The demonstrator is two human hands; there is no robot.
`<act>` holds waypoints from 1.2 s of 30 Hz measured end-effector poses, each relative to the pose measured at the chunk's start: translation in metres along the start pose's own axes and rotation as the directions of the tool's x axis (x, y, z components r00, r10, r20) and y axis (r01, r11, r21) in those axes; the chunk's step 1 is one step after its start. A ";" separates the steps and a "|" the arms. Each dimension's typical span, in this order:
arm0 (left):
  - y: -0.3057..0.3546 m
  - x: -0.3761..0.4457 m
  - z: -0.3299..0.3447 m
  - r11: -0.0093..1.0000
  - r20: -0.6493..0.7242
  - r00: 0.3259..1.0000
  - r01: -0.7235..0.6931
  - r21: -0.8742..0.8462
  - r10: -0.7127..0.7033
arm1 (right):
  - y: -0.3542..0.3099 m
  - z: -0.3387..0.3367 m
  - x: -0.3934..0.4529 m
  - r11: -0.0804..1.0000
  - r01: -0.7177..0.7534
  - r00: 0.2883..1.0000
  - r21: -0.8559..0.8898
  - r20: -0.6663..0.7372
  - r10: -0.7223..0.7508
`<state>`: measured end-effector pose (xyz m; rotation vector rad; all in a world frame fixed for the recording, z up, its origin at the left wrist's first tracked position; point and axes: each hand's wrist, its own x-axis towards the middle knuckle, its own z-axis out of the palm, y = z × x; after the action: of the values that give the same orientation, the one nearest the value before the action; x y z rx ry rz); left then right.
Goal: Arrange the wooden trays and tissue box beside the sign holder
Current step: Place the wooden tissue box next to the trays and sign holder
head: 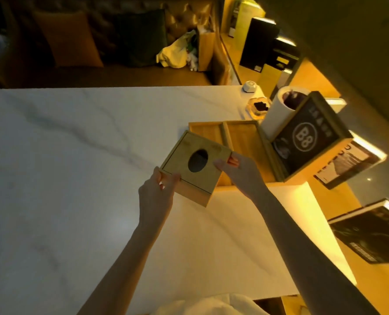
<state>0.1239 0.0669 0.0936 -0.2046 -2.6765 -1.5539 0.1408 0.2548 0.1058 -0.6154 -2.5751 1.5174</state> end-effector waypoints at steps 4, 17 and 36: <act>0.019 -0.015 0.037 0.999 0.074 0.997 -0.034 -0.007 0.034 | 0.039 -0.035 -0.007 0.998 -0.053 0.996 -0.027 -0.068 0.051; 0.031 -0.078 0.139 1.000 0.233 0.972 -0.008 -0.030 0.015 | 0.129 -0.104 -0.050 0.959 -0.274 0.941 0.068 -0.187 0.282; 0.036 -0.101 0.182 0.998 0.251 0.966 0.054 0.026 -0.058 | 0.168 -0.123 -0.065 0.909 -0.337 0.924 0.246 -0.101 0.369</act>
<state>0.2343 0.2328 0.0241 -0.3518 -2.9106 -1.6180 0.2834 0.4021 0.0319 -1.1660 -2.2260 1.7569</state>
